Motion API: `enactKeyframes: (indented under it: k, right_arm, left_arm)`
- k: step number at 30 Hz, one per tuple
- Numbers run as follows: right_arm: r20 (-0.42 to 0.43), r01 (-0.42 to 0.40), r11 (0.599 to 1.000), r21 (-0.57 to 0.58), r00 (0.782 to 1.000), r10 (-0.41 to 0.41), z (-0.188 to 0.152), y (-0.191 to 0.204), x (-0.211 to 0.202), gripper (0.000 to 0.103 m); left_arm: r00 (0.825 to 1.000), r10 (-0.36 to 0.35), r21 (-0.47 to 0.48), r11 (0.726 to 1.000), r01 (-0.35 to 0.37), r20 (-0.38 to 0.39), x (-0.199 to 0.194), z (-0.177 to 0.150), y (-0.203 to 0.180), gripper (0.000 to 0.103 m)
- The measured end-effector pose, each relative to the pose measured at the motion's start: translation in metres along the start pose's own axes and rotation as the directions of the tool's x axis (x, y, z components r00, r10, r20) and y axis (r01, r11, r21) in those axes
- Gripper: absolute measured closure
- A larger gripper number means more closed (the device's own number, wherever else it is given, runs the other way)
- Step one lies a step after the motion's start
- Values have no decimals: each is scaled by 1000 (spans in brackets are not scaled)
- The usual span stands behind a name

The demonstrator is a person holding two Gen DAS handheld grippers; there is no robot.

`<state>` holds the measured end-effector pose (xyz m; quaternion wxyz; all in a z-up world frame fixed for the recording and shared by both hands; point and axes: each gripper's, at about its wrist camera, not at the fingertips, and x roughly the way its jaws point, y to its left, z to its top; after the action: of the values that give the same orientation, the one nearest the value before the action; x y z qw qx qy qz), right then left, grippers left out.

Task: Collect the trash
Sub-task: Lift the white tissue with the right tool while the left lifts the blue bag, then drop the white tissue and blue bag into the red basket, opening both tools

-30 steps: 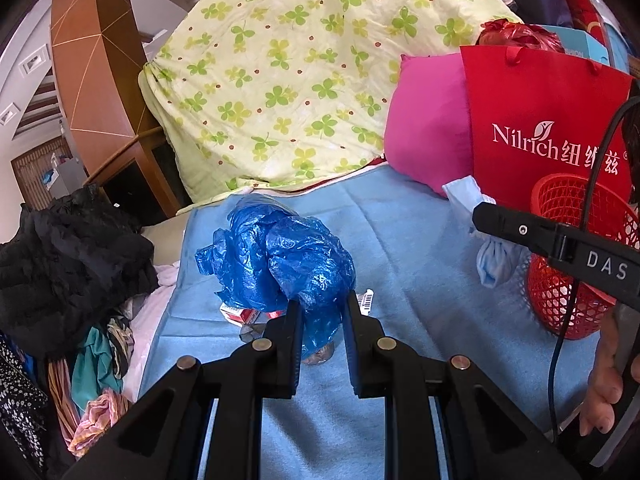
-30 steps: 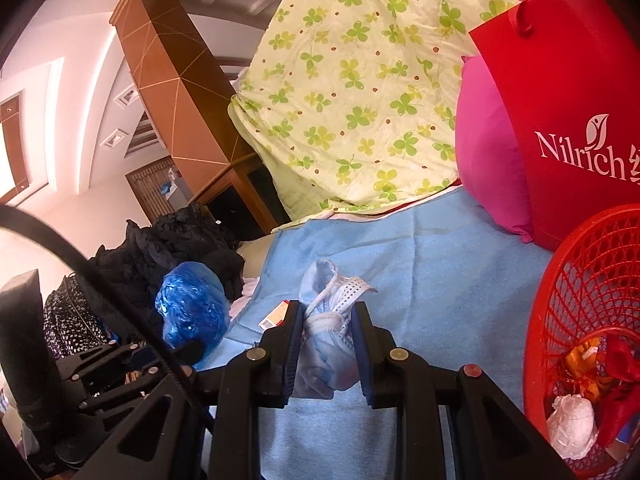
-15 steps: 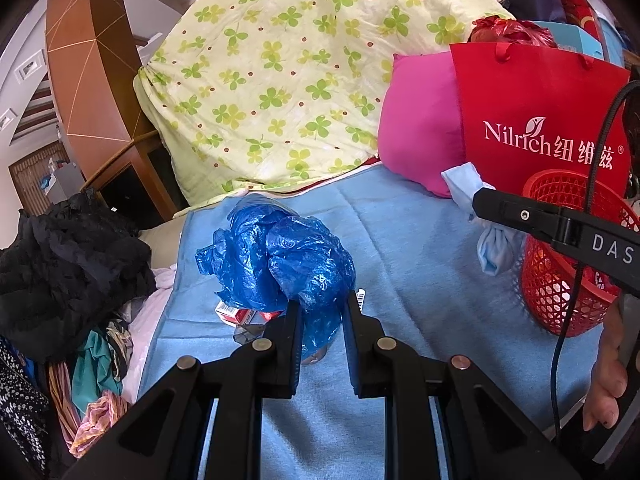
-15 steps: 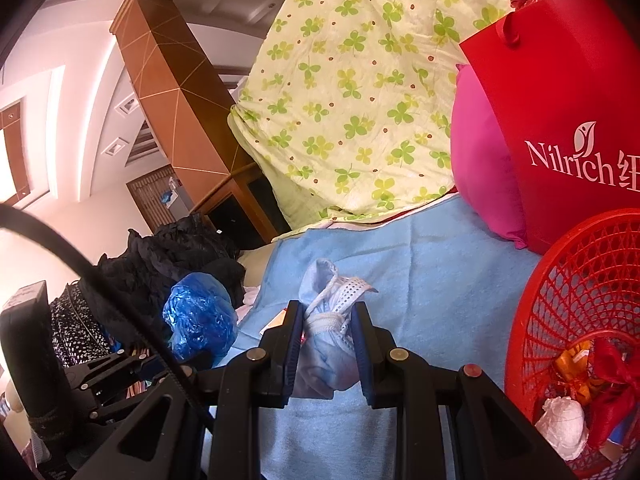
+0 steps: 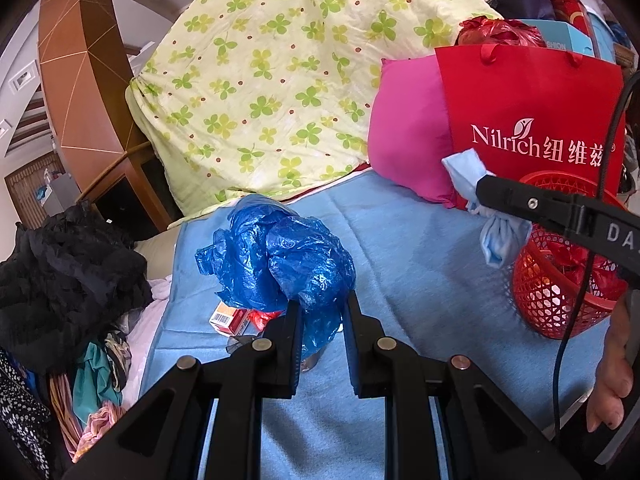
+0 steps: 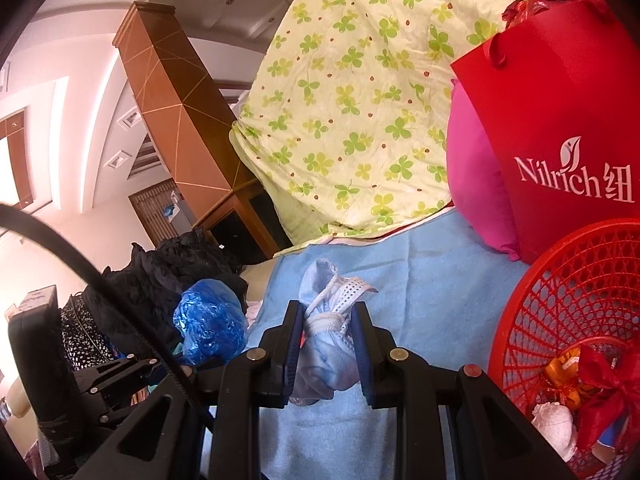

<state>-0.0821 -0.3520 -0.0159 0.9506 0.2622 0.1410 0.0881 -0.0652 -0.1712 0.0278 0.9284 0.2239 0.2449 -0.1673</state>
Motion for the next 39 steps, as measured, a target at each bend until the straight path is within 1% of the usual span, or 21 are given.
enactKeyframes:
  k: [6,10,15,16,21,25,28,30,31,33,37,39]
  right_arm:
    - [25,0,1000,5,1000,0,3,-3,-10,76]
    - [52,3,1000,11,999,-3,6,-6,-21,76]
    - [101,12,1000,25,995,-14,9,-14,-40,76]
    - [109,16,999,30,994,-19,9,-16,-43,76]
    - [160,44,996,72,986,-55,14,-33,-63,76]
    - [212,66,990,121,973,-91,19,-50,-84,76]
    - [246,86,981,173,961,-128,22,-66,-99,76]
    - [270,98,974,207,951,-153,23,-76,-110,76]
    - [280,102,970,221,946,-163,23,-79,-115,76]
    - [306,102,959,263,934,-183,24,-90,-126,76]
    - [344,96,938,333,914,-215,27,-111,-144,76]
    - [358,86,924,374,905,-229,27,-121,-153,75]
  left_arm:
    - [1000,-12,9,1000,11,4,1,2,-2,83]
    - [999,-43,11,999,43,18,-2,8,-4,83]
    - [990,-130,35,991,128,64,-14,19,-17,83]
    - [988,-138,41,990,136,71,-16,21,-20,83]
    - [967,-237,70,970,231,91,-25,34,-38,83]
    - [942,-322,90,945,314,97,-31,44,-52,83]
    - [909,-404,120,912,393,96,-36,52,-68,83]
    - [882,-463,141,882,449,92,-40,58,-81,83]
    - [873,-479,147,874,464,90,-42,59,-86,83]
    - [847,-526,161,845,510,80,-42,64,-100,83]
    - [809,-585,185,803,567,62,-39,73,-121,83]
    - [783,-620,193,775,602,50,-38,76,-132,80]
